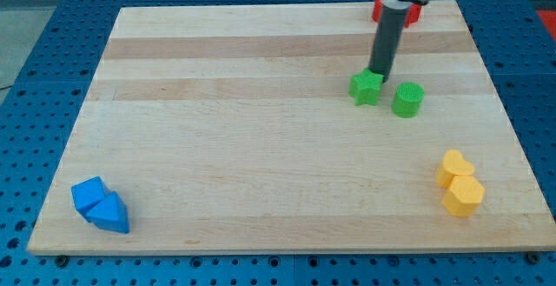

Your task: Move the green blocks to the center of the board

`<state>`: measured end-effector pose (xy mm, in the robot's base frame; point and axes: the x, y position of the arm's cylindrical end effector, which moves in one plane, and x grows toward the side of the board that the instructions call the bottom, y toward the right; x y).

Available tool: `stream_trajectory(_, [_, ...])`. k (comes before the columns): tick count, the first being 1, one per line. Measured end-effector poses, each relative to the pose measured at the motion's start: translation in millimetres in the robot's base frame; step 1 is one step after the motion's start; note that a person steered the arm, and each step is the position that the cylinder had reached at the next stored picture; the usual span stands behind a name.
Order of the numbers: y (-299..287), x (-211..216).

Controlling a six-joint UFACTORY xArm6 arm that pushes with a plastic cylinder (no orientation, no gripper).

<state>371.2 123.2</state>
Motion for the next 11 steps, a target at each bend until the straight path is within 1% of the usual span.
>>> stream_trajectory(1, [38,-21])
stream_trajectory(2, [111,-18])
stream_trajectory(3, [112,20])
stream_trajectory(4, [64,41])
stream_trajectory(6, [53,83])
stream_trajectory(7, [16,94])
stream_trajectory(8, [-23,94])
stream_trajectory(9, [-26,98])
stream_trajectory(10, [30,101])
stream_trajectory(11, [62,76])
